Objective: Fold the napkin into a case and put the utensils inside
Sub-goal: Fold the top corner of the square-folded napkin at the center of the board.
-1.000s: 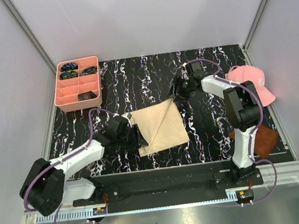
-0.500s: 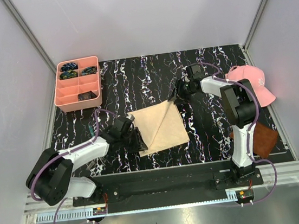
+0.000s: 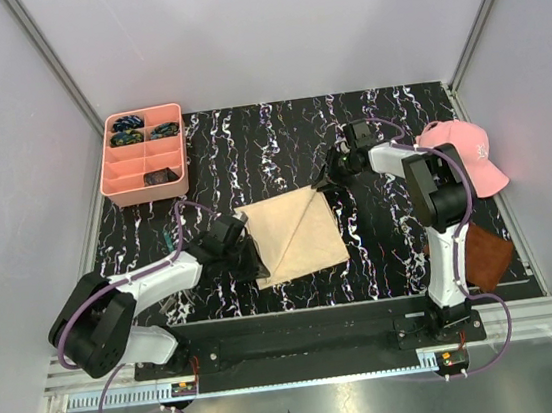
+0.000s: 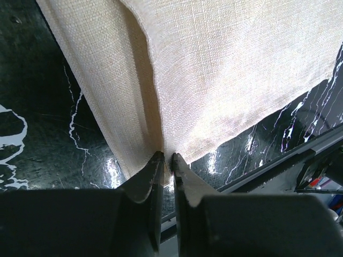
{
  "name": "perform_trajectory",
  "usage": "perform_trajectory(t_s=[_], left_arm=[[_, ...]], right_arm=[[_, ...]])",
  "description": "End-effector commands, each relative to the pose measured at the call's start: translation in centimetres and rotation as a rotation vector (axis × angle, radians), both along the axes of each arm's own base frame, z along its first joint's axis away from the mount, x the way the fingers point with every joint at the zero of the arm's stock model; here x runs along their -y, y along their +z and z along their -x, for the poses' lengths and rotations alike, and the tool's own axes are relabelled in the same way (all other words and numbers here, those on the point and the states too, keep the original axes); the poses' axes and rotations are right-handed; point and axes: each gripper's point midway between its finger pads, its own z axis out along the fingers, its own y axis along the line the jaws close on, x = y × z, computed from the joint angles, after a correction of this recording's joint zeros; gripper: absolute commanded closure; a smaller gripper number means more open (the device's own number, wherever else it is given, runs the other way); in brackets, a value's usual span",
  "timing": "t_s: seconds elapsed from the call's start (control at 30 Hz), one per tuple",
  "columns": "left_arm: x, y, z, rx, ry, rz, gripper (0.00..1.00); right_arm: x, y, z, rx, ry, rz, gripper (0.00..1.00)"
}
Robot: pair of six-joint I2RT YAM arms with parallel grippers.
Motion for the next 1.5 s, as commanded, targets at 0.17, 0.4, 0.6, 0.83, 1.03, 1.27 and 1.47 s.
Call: perform_trajectory(t_s=[0.17, 0.4, 0.6, 0.83, 1.03, 1.27, 1.47], left_arm=[[-1.1, 0.7, -1.6, 0.066, 0.086, -0.04, 0.89], [-2.2, -0.1, -1.3, 0.047, 0.109, -0.043, 0.86], [-2.1, -0.8, -0.1, 0.009, 0.094, -0.017, 0.79], [-2.0, 1.6, -0.1, 0.06, 0.09, 0.026, 0.61], [-2.7, 2.5, -0.3, 0.08, 0.108, 0.002, 0.59], [-2.1, 1.7, -0.8, 0.075, 0.109, 0.009, 0.66], [-2.5, -0.6, 0.1, 0.027, 0.111, -0.01, 0.79]], right_arm=[[1.6, -0.8, -1.4, 0.029, -0.052, 0.072, 0.89], [1.5, -0.4, -1.1, 0.063, 0.025, 0.082, 0.8], [1.5, 1.4, -1.7, 0.089, 0.068, 0.098, 0.56], [2.2, 3.9, -0.7, 0.104, 0.066, 0.128, 0.33], [2.5, 5.5, 1.9, 0.123, 0.061, 0.197, 0.22], [-3.2, 7.1, 2.7, 0.175, 0.176, 0.149, 0.21], [-7.4, 7.1, 2.5, 0.18, 0.216, 0.041, 0.37]])
